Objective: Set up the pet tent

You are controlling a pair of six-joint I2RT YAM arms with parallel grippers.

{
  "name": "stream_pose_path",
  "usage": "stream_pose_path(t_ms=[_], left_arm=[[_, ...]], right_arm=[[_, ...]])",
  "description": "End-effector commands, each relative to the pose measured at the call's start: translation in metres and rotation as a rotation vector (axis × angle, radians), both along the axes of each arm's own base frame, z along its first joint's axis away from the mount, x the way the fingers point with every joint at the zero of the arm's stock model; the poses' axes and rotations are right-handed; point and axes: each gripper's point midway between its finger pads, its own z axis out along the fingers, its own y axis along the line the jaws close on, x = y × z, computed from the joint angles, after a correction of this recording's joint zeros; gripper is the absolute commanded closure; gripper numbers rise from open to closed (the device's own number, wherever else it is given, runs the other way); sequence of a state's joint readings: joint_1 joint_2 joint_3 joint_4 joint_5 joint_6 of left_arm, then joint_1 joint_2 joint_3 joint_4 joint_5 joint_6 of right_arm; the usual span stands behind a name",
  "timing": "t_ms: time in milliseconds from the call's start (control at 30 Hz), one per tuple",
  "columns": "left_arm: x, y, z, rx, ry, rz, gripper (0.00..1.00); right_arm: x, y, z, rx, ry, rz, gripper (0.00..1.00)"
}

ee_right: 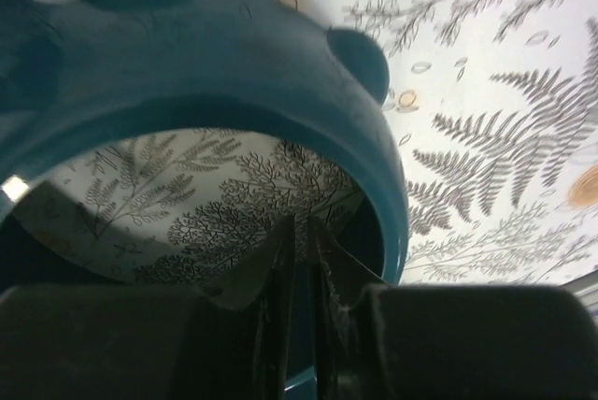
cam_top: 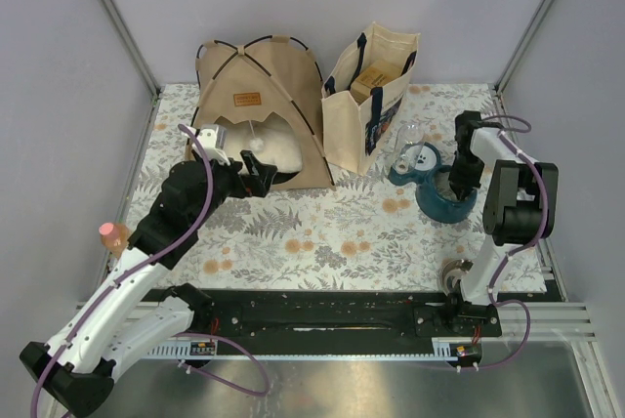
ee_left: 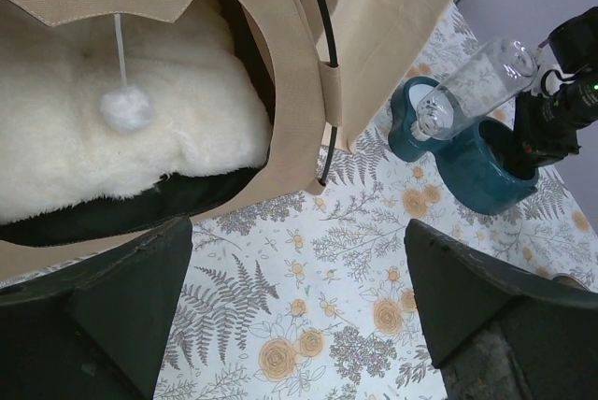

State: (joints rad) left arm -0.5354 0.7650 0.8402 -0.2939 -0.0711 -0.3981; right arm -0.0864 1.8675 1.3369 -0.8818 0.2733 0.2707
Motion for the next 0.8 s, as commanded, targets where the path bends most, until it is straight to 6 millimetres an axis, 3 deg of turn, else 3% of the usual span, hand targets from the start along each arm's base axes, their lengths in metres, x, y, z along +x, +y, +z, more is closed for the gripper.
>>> stream_pose_path(t_ms=[0,133,300,400,600,767], left_arm=[[-0.002,-0.001,0.012,-0.036,-0.048,-0.012,0.01],[-0.002,0.000,0.011,-0.035,-0.045,-0.004,0.01],[0.000,0.000,0.010,-0.042,-0.043,0.001,0.01],[0.000,0.000,0.009,-0.041,-0.042,0.001,0.01],[0.000,0.002,0.012,-0.033,-0.048,0.006,0.01],[0.001,0.002,0.012,-0.028,-0.049,0.008,0.01]], right_arm=[[-0.010,0.012,-0.002,0.060,-0.006,-0.109,0.82],[0.002,0.017,0.020,0.089,-0.110,-0.068,0.79],[0.019,0.015,0.068,0.070,-0.257,0.036,0.60],[0.024,0.009,0.084,0.033,-0.294,0.089,0.43],[0.024,-0.011,0.077,-0.087,-0.202,0.282,0.35],[0.032,-0.009,0.057,-0.075,-0.142,0.500,0.35]])
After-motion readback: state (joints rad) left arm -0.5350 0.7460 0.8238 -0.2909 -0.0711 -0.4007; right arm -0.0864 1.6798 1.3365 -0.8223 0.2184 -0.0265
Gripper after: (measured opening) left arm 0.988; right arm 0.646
